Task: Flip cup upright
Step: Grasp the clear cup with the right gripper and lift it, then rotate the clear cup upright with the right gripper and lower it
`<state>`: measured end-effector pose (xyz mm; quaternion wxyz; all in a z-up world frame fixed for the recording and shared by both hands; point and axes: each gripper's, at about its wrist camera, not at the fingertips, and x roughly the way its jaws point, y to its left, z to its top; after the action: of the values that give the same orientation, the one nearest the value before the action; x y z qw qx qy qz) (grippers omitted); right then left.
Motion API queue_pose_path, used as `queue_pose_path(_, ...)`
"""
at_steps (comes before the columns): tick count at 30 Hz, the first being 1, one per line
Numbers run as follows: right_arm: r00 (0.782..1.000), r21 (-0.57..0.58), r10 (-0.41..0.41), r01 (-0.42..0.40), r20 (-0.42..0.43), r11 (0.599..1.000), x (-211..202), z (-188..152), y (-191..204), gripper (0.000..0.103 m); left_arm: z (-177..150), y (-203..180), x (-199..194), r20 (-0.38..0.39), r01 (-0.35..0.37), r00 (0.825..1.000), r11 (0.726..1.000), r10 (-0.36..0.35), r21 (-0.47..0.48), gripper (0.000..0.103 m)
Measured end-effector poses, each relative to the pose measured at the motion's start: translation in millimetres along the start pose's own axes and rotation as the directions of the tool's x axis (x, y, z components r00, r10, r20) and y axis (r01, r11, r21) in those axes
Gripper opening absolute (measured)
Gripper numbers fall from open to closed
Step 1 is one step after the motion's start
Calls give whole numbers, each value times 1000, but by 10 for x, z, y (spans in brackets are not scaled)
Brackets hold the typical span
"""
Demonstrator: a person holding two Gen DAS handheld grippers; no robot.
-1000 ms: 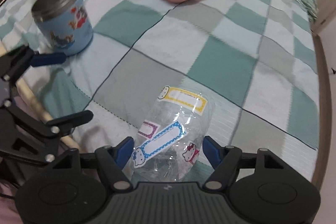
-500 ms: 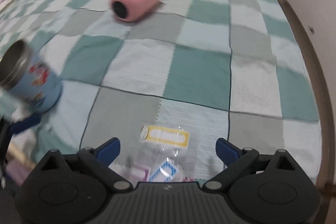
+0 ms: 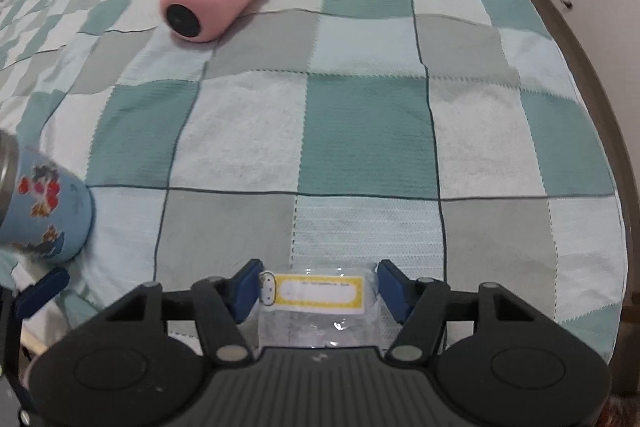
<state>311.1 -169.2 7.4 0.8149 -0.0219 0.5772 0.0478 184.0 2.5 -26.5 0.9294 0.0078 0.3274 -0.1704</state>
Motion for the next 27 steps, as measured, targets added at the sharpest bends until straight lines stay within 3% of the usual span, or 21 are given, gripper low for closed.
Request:
queue_pose_path(4, 991, -36, 41, -36, 131, 999, -299, -165, -35, 59, 14, -11, -54, 10, -11, 1000, 1000, 11, -3, 103)
queue_pose_path(7, 951, -82, 84, -62, 296, 995, -535, -368, -46, 59, 25, -40, -129, 23, -17, 1000, 1000, 17, -13, 103)
queue_pose_path(8, 922, -106, 99, -64, 374, 992, -608, -471, -45, 59, 26, -50, -161, 28, -19, 999, 1000, 19, -16, 103)
queue_pose_path(10, 814, -164, 160, -81, 558, 983, -725, -737, -52, 59, 28, -69, -227, 40, -25, 999, 999, 26, -24, 103)
queue_pose_path(12, 676, -197, 192, -71, 711, 978, -756, -1027, -50, 59, 25, -84, -292, 47, -38, 998, 999, 39, -36, 103)
queue_pose_path(14, 544, -209, 213, -69, 812, 975, -694, -1278, -44, 59, 17, -86, -352, 53, -45, 997, 998, 48, -47, 103)
queue_pose_path(15, 492, -207, 210, -60, 845, 976, -637, -1375, -29, 59, 9, -88, -376, 52, -55, 997, 997, 57, -49, 103)
queue_pose_path(17, 418, -203, 206, -53, 885, 978, -508, -1507, -15, 59, -3, -90, -408, 51, -67, 996, 996, 69, -54, 103)
queue_pose_path(21, 295, -191, 192, -34, 936, 981, -262, -1670, 23, 59, -44, -86, -449, 53, -94, 994, 994, 97, -53, 103)
queue_pose_path(24, 251, -183, 186, -36, 950, 982, -159, -1705, 44, 59, -63, -75, -437, 68, -104, 992, 993, 108, -57, 103)
queue_pose_path(27, 231, -168, 169, -24, 958, 986, -65, -1754, 41, 59, -76, -53, -411, 93, -107, 989, 992, 113, -70, 103)
